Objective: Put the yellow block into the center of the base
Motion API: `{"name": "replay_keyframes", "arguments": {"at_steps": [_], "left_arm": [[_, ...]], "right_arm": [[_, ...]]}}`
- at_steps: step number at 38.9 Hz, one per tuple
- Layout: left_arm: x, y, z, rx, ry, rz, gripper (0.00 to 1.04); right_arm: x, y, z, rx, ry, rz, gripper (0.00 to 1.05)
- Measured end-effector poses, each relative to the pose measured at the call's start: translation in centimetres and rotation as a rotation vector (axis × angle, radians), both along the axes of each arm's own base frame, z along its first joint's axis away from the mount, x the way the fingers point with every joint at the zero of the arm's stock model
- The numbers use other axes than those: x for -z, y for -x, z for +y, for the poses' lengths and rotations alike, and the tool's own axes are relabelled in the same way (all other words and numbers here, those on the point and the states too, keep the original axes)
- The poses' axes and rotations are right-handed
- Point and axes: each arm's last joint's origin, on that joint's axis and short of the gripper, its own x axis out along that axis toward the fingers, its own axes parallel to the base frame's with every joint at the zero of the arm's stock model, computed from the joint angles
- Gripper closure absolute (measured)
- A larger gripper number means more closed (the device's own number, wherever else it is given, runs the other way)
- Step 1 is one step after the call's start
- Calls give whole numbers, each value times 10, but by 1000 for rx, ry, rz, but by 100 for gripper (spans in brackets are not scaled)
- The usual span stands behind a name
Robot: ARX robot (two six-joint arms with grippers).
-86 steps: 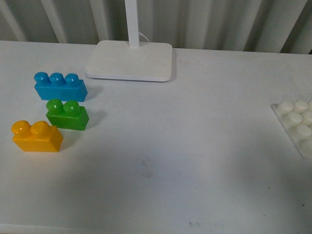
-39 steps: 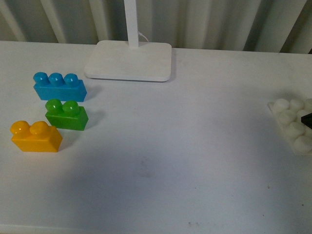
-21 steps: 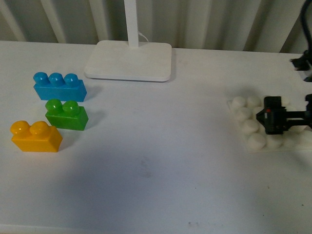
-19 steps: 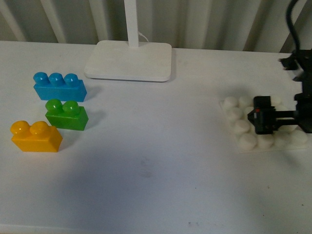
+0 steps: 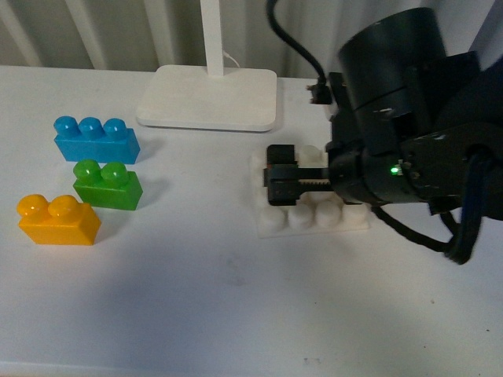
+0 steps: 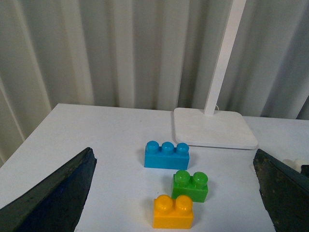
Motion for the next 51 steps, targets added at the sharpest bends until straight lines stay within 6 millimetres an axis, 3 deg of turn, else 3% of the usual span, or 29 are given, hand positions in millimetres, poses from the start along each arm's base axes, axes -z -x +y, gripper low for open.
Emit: {"name": "replay_keyframes", "arguments": {"at_steps": [10, 30, 38, 51], "left_arm": [[0, 0, 0, 0, 0, 0, 6], [0, 0, 0, 0, 0, 0, 6], [0, 0, 0, 0, 0, 0, 6], [0, 0, 0, 0, 0, 0, 6]], "right_arm": [[1, 6, 38, -5, -19, 1, 9], [1, 8, 66, 10, -79, -2, 9], [-1, 8, 65, 9, -94, -10, 9], [-13, 14, 38, 83, -186, -39, 9]]}}
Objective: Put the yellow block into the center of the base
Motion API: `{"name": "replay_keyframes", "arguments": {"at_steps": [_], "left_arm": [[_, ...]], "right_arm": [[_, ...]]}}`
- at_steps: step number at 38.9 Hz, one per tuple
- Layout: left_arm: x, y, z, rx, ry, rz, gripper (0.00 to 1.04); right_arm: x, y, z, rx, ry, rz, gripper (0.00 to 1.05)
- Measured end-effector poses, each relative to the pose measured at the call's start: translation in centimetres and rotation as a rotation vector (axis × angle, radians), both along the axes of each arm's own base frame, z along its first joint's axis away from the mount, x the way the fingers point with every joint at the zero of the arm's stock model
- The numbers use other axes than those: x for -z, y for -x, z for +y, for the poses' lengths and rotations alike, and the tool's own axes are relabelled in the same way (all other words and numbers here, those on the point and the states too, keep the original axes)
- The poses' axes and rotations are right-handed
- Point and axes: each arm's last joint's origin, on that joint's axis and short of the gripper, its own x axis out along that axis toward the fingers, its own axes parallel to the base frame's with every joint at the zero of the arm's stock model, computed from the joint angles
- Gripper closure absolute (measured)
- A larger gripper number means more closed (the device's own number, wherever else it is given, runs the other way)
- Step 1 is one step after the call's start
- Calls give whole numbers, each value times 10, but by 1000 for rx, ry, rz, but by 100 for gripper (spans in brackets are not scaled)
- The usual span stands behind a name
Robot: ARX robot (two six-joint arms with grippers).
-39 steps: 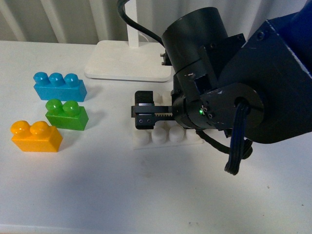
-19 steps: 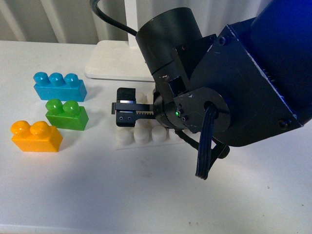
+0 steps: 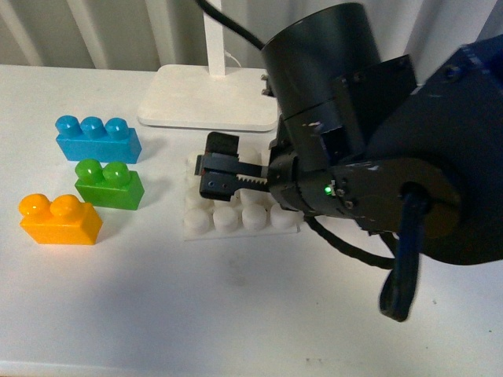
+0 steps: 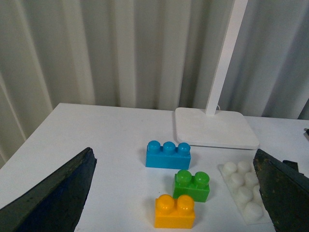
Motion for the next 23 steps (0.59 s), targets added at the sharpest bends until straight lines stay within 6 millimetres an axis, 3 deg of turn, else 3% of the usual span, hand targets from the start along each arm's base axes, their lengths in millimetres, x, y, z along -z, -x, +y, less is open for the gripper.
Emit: {"name": "replay_keyframes", "arguments": {"at_steps": [12, 23], "left_arm": [[0, 0, 0, 0, 0, 0, 6], [0, 0, 0, 0, 0, 0, 6]], "right_arm": [[-46, 7, -52, 124, -53, -160, 9], [-91, 62, -141, 227, -89, -247, 9]]}}
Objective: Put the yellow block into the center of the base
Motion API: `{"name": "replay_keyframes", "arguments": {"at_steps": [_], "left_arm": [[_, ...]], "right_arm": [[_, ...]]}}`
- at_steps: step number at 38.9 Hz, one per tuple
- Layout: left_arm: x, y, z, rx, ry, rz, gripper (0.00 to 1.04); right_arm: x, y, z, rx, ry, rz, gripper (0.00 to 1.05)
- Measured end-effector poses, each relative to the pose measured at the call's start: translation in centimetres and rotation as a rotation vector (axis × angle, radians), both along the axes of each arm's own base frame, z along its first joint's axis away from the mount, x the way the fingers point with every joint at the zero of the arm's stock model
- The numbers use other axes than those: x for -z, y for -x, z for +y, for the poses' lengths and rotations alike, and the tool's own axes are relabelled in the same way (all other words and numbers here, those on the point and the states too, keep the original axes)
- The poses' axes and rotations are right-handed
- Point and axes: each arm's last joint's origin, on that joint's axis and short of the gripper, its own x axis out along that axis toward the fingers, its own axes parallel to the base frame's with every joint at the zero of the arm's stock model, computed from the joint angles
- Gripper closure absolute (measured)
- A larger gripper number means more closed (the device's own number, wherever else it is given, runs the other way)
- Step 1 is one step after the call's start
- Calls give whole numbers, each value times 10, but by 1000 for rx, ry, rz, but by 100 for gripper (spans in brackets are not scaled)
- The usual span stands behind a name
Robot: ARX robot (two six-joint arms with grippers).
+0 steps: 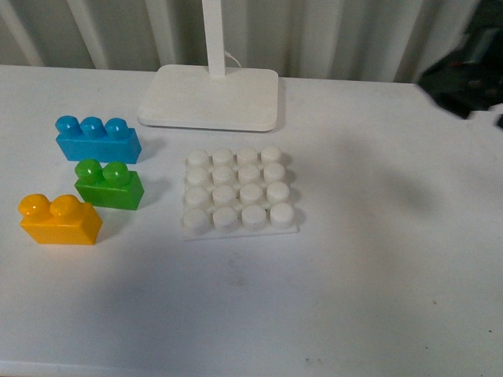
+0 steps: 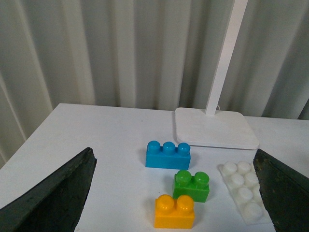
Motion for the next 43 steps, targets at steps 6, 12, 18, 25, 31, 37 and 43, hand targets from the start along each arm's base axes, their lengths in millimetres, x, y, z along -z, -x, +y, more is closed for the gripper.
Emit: {"name": "replay_keyframes", "arguments": {"at_steps": [6, 12, 18, 25, 31, 37, 43], "left_arm": [[0, 0, 0, 1, 0, 0, 6], [0, 0, 0, 0, 0, 0, 6], [0, 0, 0, 0, 0, 0, 6], [0, 0, 0, 0, 0, 0, 6], [0, 0, 0, 0, 0, 0, 6], [0, 0, 0, 0, 0, 1, 6], [0, 0, 0, 0, 0, 1, 6]], "right_arm": [[-20, 53, -48, 119, 230, -393, 32], [-27, 95, -64, 122, 349, -456, 55], [-31, 110, -64, 117, 382, -525, 80], [-23, 120, -64, 110, 397, -514, 104], [-20, 126, -64, 111, 397, -519, 104], [-12, 132, -64, 112, 398, -526, 104], [-13, 136, -64, 113, 398, -530, 104]]}}
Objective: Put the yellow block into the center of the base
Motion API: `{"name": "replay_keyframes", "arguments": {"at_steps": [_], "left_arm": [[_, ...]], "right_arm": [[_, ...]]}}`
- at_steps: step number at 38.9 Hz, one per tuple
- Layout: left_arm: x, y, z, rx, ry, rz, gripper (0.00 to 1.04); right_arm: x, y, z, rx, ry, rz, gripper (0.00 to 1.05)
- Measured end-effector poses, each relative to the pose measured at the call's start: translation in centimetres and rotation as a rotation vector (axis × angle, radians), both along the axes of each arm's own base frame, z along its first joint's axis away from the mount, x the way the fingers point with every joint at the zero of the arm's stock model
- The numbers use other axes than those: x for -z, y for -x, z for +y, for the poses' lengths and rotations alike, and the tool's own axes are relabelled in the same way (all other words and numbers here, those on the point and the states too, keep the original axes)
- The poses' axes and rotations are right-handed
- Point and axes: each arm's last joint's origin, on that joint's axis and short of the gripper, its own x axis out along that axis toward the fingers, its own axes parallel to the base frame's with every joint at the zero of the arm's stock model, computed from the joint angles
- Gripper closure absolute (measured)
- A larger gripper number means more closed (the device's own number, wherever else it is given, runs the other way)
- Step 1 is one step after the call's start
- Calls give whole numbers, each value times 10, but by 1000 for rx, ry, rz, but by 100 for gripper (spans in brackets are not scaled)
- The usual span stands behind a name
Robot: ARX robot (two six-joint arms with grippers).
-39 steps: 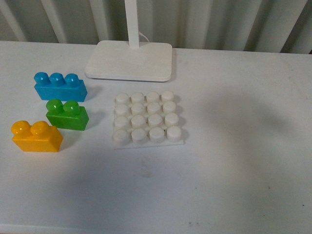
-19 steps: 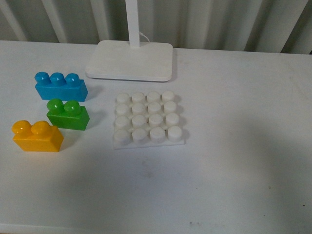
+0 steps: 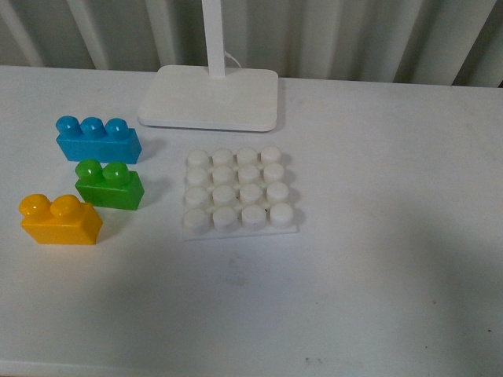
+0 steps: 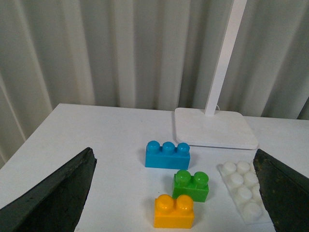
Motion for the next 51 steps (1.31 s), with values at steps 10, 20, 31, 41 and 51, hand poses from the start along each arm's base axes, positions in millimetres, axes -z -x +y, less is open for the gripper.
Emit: {"name": "replay_keyframes", "arguments": {"at_steps": [10, 20, 31, 41, 51], "left_arm": [[0, 0, 0, 0, 0, 0, 6], [0, 0, 0, 0, 0, 0, 6], [0, 0, 0, 0, 0, 0, 6], [0, 0, 0, 0, 0, 0, 6], [11, -27, -9, 32, 178, 410, 6]], "right_arm": [[0, 8, 0, 0, 0, -3, 104], [0, 12, 0, 0, 0, -3, 104], [3, 23, 0, -2, 0, 3, 104], [3, 23, 0, -2, 2, 3, 72], [3, 23, 0, -3, 2, 2, 17]]}}
